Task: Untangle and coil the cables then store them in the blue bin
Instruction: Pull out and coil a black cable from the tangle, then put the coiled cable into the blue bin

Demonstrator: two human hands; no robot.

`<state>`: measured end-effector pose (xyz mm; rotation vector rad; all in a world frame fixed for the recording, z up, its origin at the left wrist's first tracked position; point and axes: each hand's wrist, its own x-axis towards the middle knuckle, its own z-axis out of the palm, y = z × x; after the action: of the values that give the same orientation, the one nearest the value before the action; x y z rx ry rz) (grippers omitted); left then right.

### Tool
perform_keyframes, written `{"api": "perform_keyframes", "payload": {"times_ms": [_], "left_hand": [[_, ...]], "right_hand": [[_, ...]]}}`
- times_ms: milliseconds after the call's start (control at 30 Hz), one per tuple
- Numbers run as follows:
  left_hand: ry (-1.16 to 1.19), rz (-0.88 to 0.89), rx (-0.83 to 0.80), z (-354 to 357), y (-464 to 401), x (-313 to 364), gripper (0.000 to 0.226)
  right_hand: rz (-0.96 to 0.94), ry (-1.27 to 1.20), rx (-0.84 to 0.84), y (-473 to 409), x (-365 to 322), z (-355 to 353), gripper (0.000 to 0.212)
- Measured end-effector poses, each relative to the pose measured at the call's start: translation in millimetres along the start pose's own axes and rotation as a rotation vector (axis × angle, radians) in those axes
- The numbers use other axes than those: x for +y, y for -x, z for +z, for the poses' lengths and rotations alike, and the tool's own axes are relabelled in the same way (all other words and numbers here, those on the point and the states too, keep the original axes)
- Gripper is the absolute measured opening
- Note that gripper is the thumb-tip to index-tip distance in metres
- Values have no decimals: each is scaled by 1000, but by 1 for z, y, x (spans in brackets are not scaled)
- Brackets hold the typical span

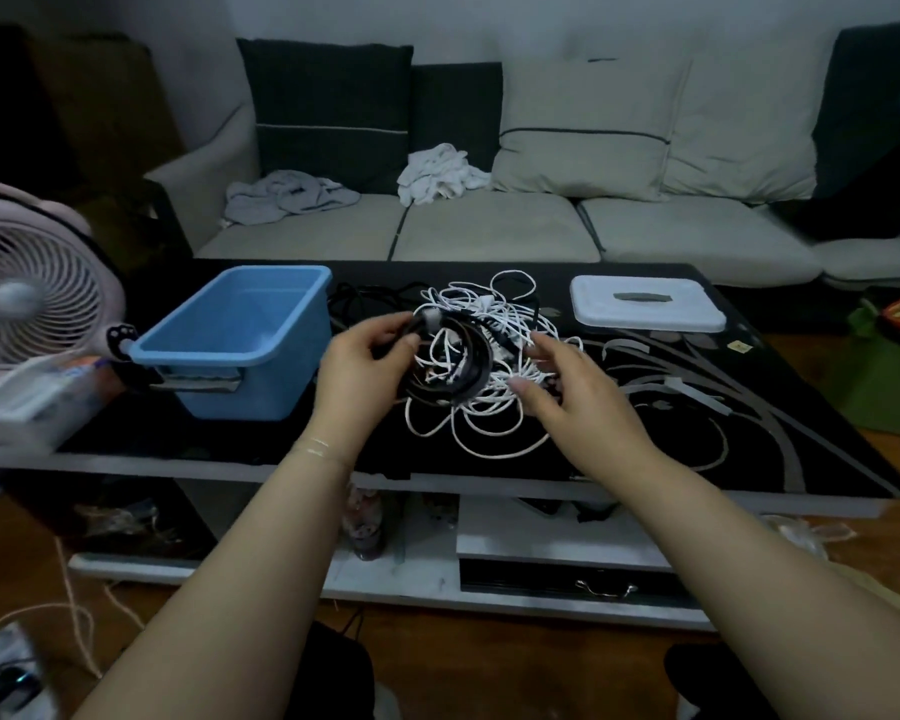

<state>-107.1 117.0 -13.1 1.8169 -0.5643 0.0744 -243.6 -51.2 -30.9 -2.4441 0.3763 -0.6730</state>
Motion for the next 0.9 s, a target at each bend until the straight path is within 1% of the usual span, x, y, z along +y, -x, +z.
{"api": "perform_keyframes", "payload": {"times_ms": [67, 134, 301, 401, 467, 534, 601, 701, 735, 801, 868, 902], "left_hand": [[94, -82, 128, -13, -14, -5, 29], [159, -130, 231, -31, -32, -4, 31], [301, -246, 495, -80, -89, -1, 29], [294, -283, 564, -105, -118, -13, 27], [261, -332, 566, -118, -136, -27, 26], [152, -384, 557, -126, -149, -44, 27], [-11, -435, 523, -131, -162, -65, 36], [-136, -548, 486, -138, -196, -115, 46], [-181, -581, 470, -136, -201, -122, 46], [-303, -584, 346, -121, -179, -95, 41], [-467, -560, 123, -105, -156, -73, 38], [-544, -557, 48, -100, -154, -73, 37]], "right_hand": [[1, -63, -3, 1, 1, -2, 49], [-8, -80, -28, 2, 2, -2, 44], [-2, -64, -65, 4, 4, -3, 42], [8, -30, -119, 6, 4, -3, 40], [6, -1, -153, 7, 4, -4, 39], [4, 27, -177, 8, 4, -5, 38], [11, 45, -194, 9, 5, -6, 37], [18, 63, -207, 10, 8, -8, 37], [13, 68, -208, 10, 9, -9, 38], [6, 72, -203, 10, 11, -8, 38], [2, 75, -206, 9, 13, -7, 39], [0, 77, -210, 10, 14, -6, 39]]}}
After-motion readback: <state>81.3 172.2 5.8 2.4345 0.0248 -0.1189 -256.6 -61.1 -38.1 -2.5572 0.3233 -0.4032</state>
